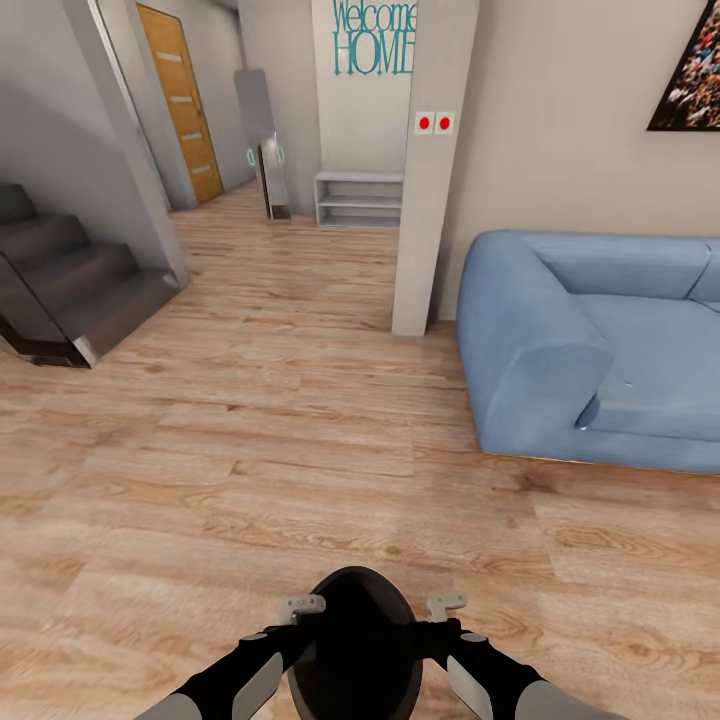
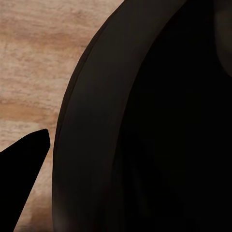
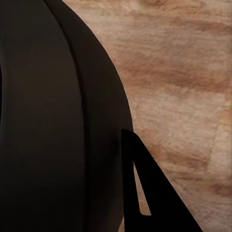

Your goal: Place each of the two pumpkins and all three candles from the living room inside a cabinet in the living room (use any cabinet), then make sure every cabinet is closed, and position the cauldron so it is next to a table in the living room.

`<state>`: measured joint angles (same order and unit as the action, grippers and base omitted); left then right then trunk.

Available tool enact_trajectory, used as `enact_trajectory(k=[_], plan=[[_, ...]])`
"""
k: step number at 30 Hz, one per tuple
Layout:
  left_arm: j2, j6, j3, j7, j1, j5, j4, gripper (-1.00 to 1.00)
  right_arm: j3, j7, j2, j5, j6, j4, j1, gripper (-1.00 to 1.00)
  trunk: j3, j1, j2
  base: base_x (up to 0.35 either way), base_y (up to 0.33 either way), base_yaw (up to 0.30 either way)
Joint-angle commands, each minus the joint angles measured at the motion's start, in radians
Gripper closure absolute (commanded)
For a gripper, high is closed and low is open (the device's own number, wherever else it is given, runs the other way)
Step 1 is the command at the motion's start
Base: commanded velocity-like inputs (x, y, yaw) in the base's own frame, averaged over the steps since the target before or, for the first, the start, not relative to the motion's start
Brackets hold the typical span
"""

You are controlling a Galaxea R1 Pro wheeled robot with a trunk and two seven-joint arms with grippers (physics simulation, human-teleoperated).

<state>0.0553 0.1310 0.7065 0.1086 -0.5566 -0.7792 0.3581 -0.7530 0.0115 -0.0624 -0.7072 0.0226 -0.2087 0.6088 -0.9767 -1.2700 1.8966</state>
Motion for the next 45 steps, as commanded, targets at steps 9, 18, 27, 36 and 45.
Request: enact_trajectory(k=[9, 18, 27, 36, 45], plan=[[-0.003, -0.002, 0.013, 0.013, 0.000, -0.017, -0.002, 1.00, 0.017, -0.001, 0.001, 0.003, -0.018, 0.000, 0.002, 1.00, -0.001, 0.000, 0.000, 0.021, 0.009, 0.000], [-0.002, -0.002, 0.013, 0.013, 0.000, -0.014, -0.002, 1.00, 0.017, -0.001, 0.001, 0.003, -0.018, 0.000, 0.002, 1.00, -0.001, 0.000, 0.000, 0.207, 0.043, 0.000], [-0.002, -0.003, 0.013, 0.014, 0.000, -0.014, -0.002, 1.00, 0.016, 0.001, 0.001, 0.002, -0.016, 0.000, 0.002, 1.00, -0.001, 0.000, 0.000, 0.015, 0.002, 0.000], [-0.003, -0.002, 0.012, 0.013, 0.000, -0.015, -0.002, 1.00, 0.015, 0.001, 0.001, 0.002, -0.016, 0.000, 0.002, 1.00, -0.001, 0.000, 0.000, -0.017, 0.000, -0.001], [-0.003, -0.002, 0.011, 0.013, 0.000, -0.015, -0.002, 1.00, 0.015, 0.001, 0.001, 0.002, -0.015, 0.000, 0.002, 1.00, -0.001, 0.000, 0.000, -0.089, 0.000, -0.182]])
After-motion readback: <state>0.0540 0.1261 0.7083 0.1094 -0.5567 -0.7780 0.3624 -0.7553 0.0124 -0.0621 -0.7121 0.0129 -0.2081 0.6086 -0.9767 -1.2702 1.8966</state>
